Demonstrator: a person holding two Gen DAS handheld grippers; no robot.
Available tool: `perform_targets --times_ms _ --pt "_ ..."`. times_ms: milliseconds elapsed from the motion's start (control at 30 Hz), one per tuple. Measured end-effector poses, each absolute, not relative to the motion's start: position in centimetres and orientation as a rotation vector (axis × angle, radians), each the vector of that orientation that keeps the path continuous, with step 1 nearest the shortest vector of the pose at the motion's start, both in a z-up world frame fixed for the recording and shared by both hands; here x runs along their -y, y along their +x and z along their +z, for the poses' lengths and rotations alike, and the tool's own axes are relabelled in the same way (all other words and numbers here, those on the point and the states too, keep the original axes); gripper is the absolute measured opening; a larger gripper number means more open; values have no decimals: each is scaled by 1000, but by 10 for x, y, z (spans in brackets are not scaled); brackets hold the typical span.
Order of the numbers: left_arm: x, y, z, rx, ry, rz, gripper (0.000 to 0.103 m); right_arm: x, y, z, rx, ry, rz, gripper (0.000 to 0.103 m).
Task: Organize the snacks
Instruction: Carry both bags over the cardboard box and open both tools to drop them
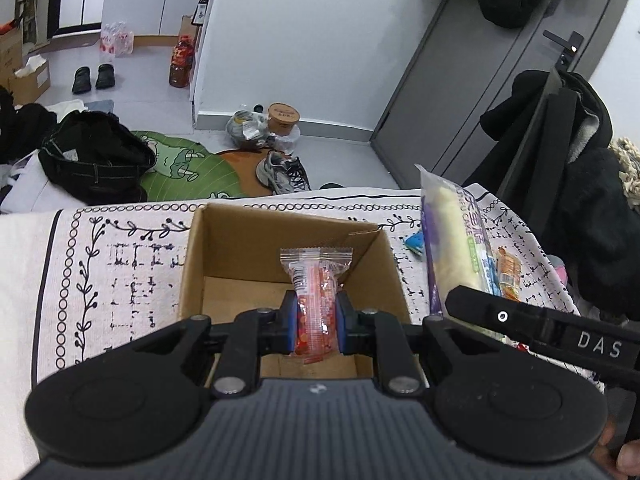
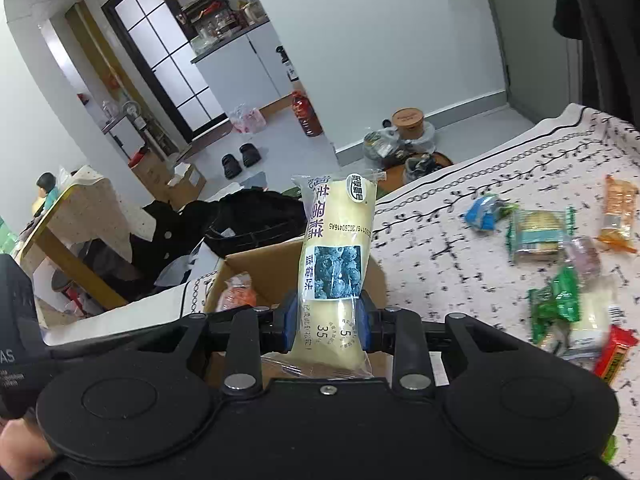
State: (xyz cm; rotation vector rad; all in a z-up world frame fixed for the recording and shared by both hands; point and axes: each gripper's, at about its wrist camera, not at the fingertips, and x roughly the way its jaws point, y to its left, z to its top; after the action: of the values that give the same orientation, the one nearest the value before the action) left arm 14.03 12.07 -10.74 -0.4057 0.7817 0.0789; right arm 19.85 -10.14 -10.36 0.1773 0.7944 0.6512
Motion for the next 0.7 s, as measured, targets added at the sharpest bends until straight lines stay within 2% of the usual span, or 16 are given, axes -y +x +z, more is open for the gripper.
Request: perform_targets --times_ms 400,500,567,700 --pt "-136 136 -112 -783 -436 102 18 67 201 -117 -864 184 665 30" --pt "-137 137 -115 -793 -436 103 18 65 203 -117 -862 176 642 38" --pt "-136 137 -117 -800 -434 101 18 72 202 -115 -851 192 643 48" --pt "-132 140 -121 -814 -424 88 18 87 198 -111 -836 205 614 50"
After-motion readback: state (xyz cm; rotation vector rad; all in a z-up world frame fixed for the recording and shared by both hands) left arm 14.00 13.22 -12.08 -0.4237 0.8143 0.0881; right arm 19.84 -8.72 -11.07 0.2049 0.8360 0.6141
